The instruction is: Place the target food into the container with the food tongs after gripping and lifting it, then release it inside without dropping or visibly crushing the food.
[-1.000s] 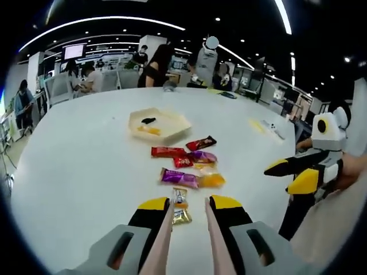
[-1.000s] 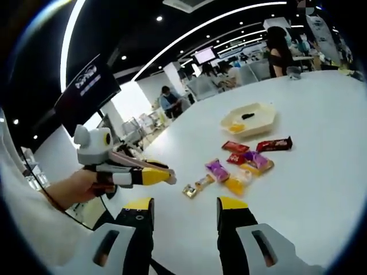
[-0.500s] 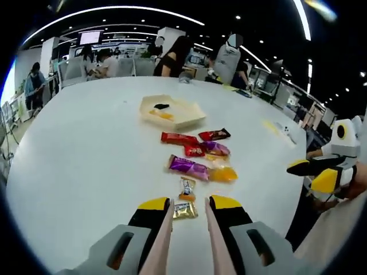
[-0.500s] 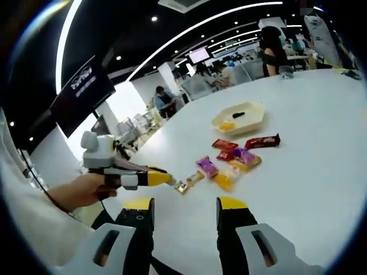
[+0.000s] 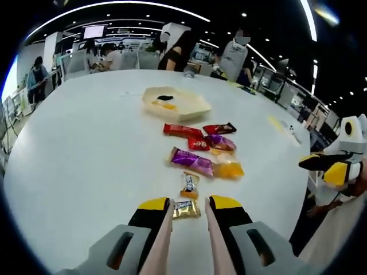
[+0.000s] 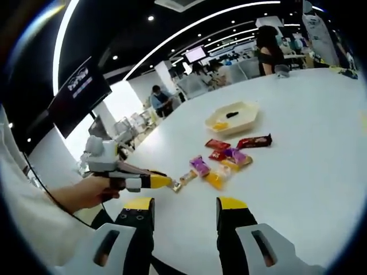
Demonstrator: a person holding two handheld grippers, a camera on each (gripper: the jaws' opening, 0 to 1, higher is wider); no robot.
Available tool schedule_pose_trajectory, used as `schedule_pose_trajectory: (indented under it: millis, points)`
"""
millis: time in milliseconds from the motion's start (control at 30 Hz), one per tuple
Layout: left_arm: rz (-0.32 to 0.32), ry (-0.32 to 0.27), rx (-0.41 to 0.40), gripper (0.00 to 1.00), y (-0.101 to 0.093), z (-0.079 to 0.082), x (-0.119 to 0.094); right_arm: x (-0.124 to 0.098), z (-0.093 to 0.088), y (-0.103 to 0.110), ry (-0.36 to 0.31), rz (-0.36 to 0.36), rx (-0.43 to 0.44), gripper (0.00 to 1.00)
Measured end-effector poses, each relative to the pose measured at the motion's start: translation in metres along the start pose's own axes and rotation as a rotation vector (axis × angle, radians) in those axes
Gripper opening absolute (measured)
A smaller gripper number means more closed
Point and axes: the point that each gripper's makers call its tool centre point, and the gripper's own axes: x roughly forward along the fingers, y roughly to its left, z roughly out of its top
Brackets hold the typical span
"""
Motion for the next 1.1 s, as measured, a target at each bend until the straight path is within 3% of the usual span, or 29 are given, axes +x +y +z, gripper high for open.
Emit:
schedule_pose_trajectory:
  millis: [333,667,933,1067,1100]
  points:
    - [0.079,0.012,0.004,0.26,0.008,-0.001,-0.008,0.003,0.001,-0.001,0.005,0.009,-0.002,0.43]
    - [0.075,0.03,-0.007,0.26,0.006,-0.008,-0.009,0.004,-0.002,-0.002,0.018,0.017,0.007,0.43]
    - [0.088,0.021,0.006,0.27,0.007,0.002,-0.009,0.002,-0.004,-0.006,0.023,0.013,0.015,0.42]
    - [0.087,0.017,-0.017,0.27,0.007,0.007,-0.01,-0.001,-0.002,-0.012,0.017,0.004,0.023,0.42]
    - [0.09,0.027,-0.063,0.27,0.006,0.005,-0.01,-0.001,-0.002,-0.014,0.018,0.002,0.024,0.42]
